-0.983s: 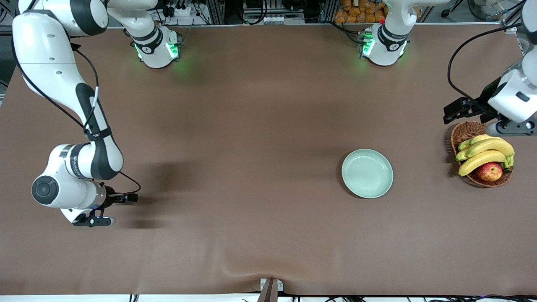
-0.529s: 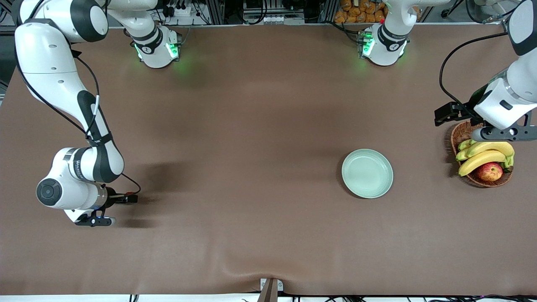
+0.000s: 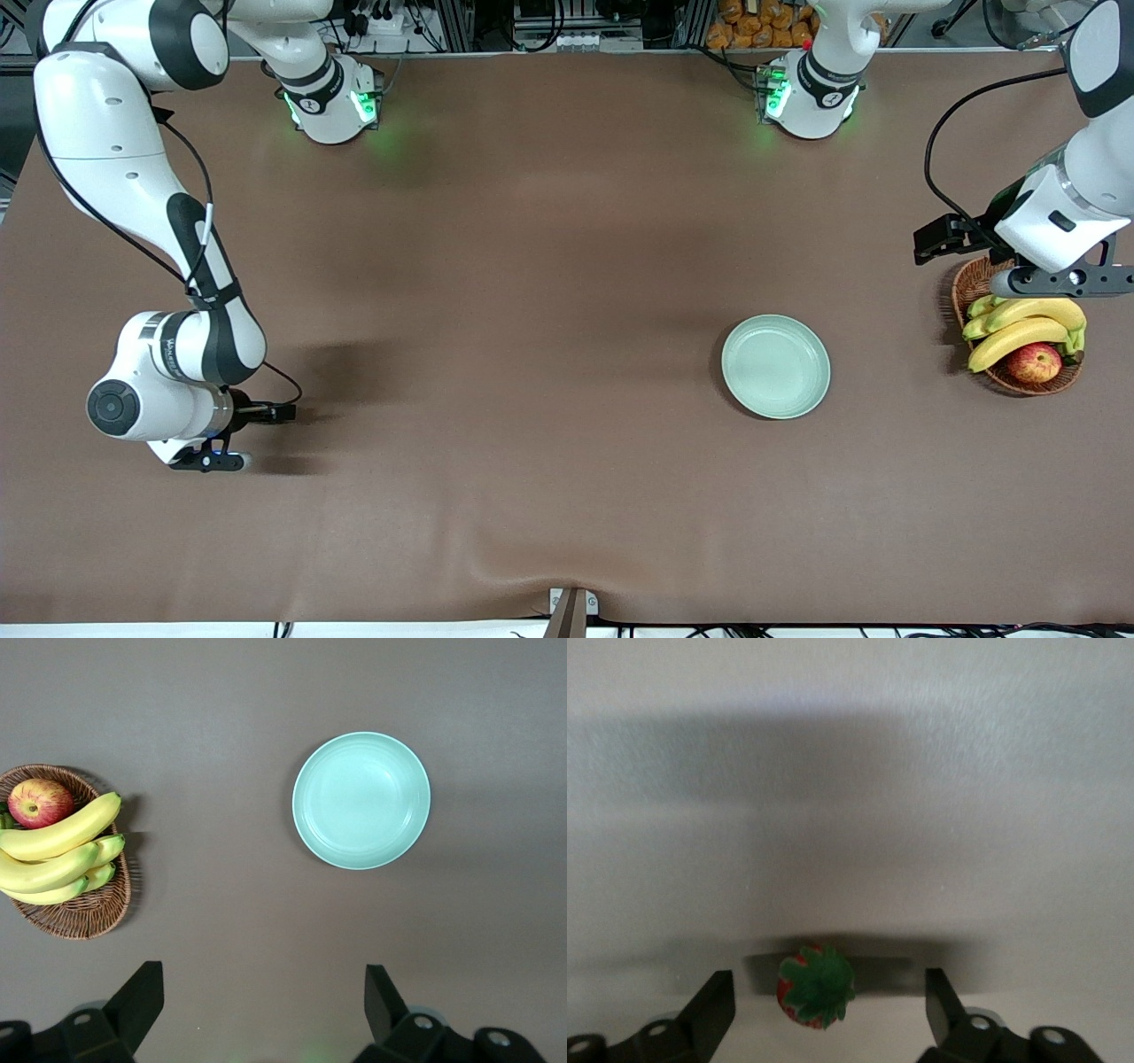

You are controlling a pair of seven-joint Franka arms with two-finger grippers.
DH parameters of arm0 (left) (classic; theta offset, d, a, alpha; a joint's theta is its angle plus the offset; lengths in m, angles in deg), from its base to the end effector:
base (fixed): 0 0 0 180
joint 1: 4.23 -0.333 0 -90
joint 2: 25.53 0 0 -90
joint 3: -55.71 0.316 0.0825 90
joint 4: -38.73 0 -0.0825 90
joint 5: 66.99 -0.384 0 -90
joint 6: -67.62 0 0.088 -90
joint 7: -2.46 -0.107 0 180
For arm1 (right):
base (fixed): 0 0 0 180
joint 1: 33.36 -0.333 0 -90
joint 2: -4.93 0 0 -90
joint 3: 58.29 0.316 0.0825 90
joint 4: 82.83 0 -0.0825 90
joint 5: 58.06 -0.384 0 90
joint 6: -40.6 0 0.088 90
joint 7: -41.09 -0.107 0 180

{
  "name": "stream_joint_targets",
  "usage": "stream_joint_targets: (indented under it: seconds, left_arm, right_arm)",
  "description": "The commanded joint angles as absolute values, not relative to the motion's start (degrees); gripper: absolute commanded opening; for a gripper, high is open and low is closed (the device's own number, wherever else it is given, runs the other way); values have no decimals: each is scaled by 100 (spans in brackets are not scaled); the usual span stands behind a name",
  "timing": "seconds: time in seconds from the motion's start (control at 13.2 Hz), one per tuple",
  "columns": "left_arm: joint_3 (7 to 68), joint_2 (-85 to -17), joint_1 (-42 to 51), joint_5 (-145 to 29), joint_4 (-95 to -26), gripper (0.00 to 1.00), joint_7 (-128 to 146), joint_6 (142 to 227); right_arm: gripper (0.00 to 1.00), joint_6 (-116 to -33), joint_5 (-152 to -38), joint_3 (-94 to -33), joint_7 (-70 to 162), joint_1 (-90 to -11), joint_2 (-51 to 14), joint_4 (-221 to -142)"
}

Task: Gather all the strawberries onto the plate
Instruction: 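Close the right gripper around the strawberry and lift it, then carry the strawberry to mid-table with the right gripper while the left gripper nears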

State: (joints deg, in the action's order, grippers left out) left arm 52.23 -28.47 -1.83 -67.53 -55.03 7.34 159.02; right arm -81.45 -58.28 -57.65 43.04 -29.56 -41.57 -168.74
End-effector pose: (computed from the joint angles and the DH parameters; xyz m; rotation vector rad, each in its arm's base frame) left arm 0.5645 -0.0564 0.5669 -3.1233 0.0284 0.1429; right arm 0.6914 -0.0391 0.1716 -3.1092 0.0407 0.2807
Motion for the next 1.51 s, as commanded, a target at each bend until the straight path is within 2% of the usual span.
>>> stream_joint_targets:
  seconds: [0.0, 0.53, 0.83, 1.13, 1.29, 1.44]
  left_arm:
    - [5210, -2685, -195, -6682, -5654, 100, 729, 15902]
    - [5210, -2650, -195, -6682, -5698, 100, 721, 15876]
    - [5210, -2659, -195, -6682, -5698, 100, 721, 15876]
    - [5210, -2711, -195, -6682, -5698, 100, 721, 15920]
    - [5210, -2729, -203, -6682, -5707, 100, 721, 15938]
    - [5210, -2720, -203, -6682, -5751, 100, 721, 15938]
  right_arm:
    - [0, -7972, -5849, -5715, 4390, -2923, -4086, -16905]
    - [0, -8034, -5832, -5706, 4529, -2949, -3990, -16712]
    - [0, -7990, -5910, -5628, 6012, -3291, -3647, -16590]
    - [0, -8051, -5911, -4602, 6271, -3590, -3708, -16545]
    - [0, -8226, -5885, -4450, 6149, -4185, -3769, -16527]
    - [0, -8830, -5876, -4458, 5702, -4906, -3892, -16466]
